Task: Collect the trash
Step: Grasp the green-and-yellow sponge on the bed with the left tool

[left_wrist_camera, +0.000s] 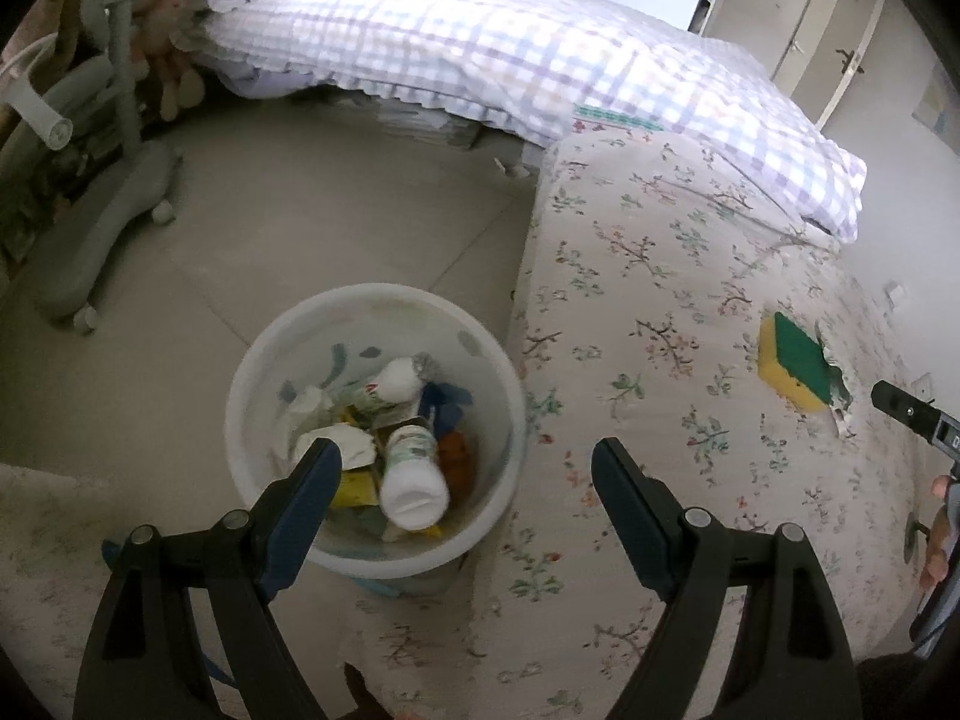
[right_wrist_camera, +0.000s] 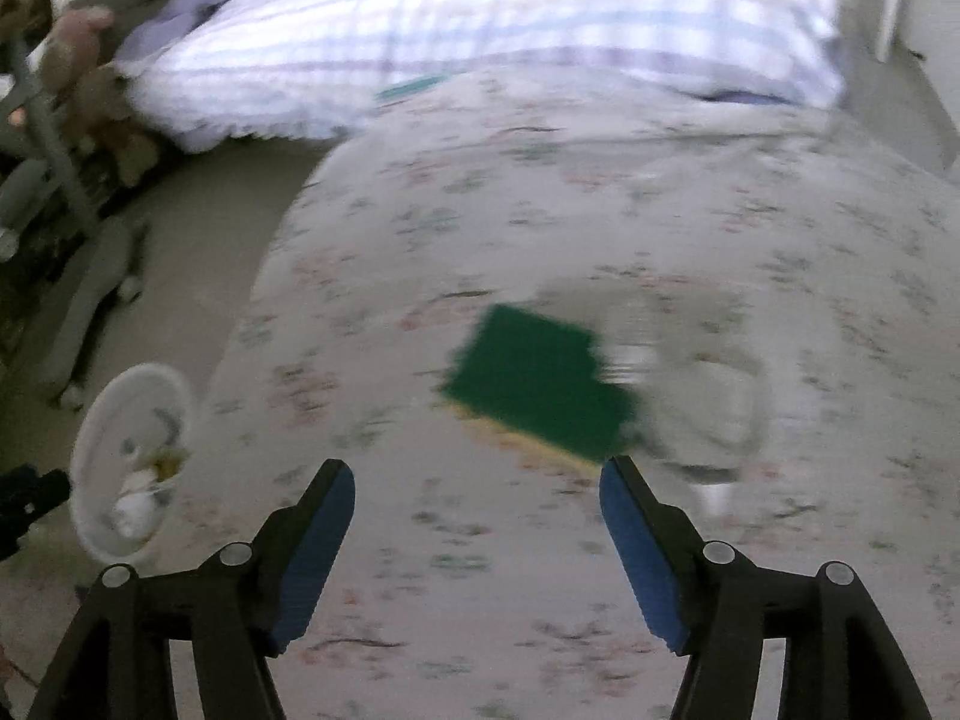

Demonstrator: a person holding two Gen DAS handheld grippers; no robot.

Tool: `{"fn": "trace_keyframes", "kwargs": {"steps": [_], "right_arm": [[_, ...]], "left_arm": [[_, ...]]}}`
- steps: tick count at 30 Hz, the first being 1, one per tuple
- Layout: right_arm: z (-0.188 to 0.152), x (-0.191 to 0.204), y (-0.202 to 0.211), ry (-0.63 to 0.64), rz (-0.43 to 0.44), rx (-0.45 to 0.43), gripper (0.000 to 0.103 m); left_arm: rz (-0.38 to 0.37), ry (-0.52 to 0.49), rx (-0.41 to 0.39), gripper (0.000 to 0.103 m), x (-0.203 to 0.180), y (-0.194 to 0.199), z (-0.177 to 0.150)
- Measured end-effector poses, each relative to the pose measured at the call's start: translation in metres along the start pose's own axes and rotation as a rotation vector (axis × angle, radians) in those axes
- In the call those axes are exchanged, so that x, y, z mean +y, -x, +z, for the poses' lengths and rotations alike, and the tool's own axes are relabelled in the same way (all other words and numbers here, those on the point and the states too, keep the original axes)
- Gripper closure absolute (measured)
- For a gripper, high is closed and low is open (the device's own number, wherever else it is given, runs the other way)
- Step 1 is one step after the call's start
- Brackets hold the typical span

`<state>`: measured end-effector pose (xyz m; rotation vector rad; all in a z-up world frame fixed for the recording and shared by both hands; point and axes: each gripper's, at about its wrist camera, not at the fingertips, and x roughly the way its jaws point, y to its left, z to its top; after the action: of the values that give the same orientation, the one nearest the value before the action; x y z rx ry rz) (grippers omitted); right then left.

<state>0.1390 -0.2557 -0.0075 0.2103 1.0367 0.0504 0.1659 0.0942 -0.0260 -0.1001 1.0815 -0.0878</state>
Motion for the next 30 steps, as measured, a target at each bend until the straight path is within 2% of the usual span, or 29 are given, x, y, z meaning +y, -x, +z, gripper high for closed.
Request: {"fn": "trace_keyframes", "kwargs": {"steps": [5,11,22,23,25,26,28,30], "right_arm": [[0.002,-0.036,-0.005,-0.053,-0.055,0.011,0.031],[0.001,-0.067,-0.037,-0.075,-0.126,0.124,0.030],[0.009,-0.057,-0.067,0.078,-0.185,0.136,0.032],[0.009,-0.056,-0.068,0.089,-0.189,0.131,0.037],[0.010,-0.055,-0.070,0.110,-0.177,0.129,0.059],[0.011,-0.055,-0.071,0.117,-0.168,0.130,0.065],[0.012,-0.057,-0.071,0.120,-0.163,0.129,0.085],[0.013,-0.061,-0.068,0.106,-0.153,0.127,0.094]], "left_arm": [[-0.005,-0.012,0.004,0.016,-0.019,-0.004,0.003],[-0.009,-0.034,0.031,0.016,-0.042,-0.016,0.006],[-0.008,-0.052,0.070,0.016,-0.077,-0.035,0.012],[-0.011,-0.053,0.071,0.016,-0.081,-0.036,0.013],[-0.021,-0.056,0.075,0.016,-0.090,-0.039,0.015],[-0.026,-0.060,0.077,0.016,-0.096,-0.041,0.016],[-0.033,-0.075,0.080,0.016,-0.109,-0.045,0.018],[-0.041,-0.092,0.080,0.016,-0.122,-0.048,0.019]]}}
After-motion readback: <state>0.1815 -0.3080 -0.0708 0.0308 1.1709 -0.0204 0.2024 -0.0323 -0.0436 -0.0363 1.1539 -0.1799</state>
